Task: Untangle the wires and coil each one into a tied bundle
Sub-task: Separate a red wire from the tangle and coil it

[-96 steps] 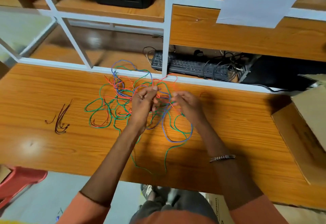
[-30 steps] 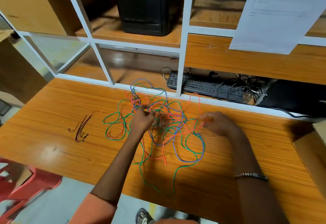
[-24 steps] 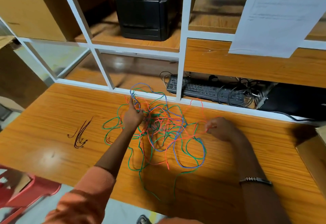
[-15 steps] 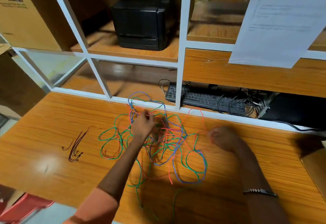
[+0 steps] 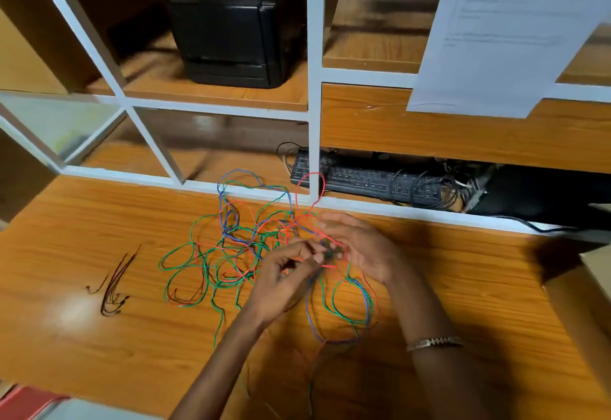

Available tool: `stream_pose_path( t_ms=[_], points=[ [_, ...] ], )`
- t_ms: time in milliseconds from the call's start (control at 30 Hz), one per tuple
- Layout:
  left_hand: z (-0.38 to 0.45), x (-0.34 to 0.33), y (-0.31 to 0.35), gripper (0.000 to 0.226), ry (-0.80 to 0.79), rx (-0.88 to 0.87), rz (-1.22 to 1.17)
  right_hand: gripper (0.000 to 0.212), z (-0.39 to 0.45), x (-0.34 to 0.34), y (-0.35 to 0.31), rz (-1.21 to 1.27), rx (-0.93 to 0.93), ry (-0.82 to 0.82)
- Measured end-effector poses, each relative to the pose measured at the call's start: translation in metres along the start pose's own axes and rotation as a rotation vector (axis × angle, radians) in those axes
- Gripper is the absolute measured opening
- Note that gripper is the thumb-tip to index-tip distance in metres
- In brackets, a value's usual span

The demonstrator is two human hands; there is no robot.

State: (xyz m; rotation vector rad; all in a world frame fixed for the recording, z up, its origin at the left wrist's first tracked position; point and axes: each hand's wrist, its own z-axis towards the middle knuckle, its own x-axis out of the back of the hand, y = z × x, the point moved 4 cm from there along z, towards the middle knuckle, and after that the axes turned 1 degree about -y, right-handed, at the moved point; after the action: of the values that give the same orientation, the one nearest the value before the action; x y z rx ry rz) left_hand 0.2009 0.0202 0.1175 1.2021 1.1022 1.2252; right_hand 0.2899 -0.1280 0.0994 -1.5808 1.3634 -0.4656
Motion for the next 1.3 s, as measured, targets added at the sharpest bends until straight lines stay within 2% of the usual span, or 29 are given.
stream_pose_path(
  t_ms=[100,167,267,367,433,533,600,667,733,800,933,1000,1133,1300],
  points=[
    [0.002,0.008,0.010,0.030,0.003,0.015,-0.050,0.021,-0.003,-0.003,0.001,-0.175,-0.011,-0.077],
    [0.008,0.015,0.012,0.032,0.050,0.010,-0.053,0.013,-0.004,-0.006,-0.001,-0.201,0.016,-0.106],
    [0.012,0.025,0.015,0.037,0.121,0.035,-0.040,0.010,-0.004,0.007,-0.010,-0.176,0.082,0.093],
    [0.010,0.036,0.020,0.031,0.178,0.057,-0.069,0.016,-0.005,0.034,-0.021,-0.017,0.131,0.265],
    [0.011,0.047,0.019,0.029,0.224,0.058,-0.068,0.019,-0.005,0.049,-0.023,0.176,0.096,0.221],
    [0.016,0.064,0.007,0.028,0.208,0.043,0.021,0.027,-0.010,0.059,-0.028,0.369,0.059,0.052],
    [0.019,0.073,0.002,0.029,0.187,0.017,0.135,0.029,-0.012,0.065,-0.030,0.402,0.109,0.019],
    [0.020,0.078,0.002,0.023,0.201,-0.010,0.274,0.032,-0.013,0.066,-0.032,0.383,0.169,0.038],
    [0.022,0.081,0.003,0.020,0.227,-0.015,0.314,0.032,-0.014,0.066,-0.032,0.363,0.211,0.070],
    [0.021,0.079,0.008,0.024,0.239,0.002,0.192,0.031,-0.013,0.066,-0.030,0.314,0.245,0.107],
    [0.016,0.066,0.038,0.050,0.330,0.007,-0.160,0.031,-0.015,0.063,-0.028,0.075,0.316,0.184],
    [0.016,0.060,0.057,0.051,0.363,0.003,-0.293,0.029,-0.020,0.052,-0.031,-0.056,0.358,0.176],
    [0.023,0.050,0.085,0.049,0.360,-0.002,-0.444,0.022,-0.032,0.016,-0.045,-0.200,0.403,0.067],
    [0.037,0.033,0.096,0.029,0.355,-0.022,-0.524,0.026,-0.049,-0.057,-0.033,-0.304,0.294,-0.478]
  ],
)
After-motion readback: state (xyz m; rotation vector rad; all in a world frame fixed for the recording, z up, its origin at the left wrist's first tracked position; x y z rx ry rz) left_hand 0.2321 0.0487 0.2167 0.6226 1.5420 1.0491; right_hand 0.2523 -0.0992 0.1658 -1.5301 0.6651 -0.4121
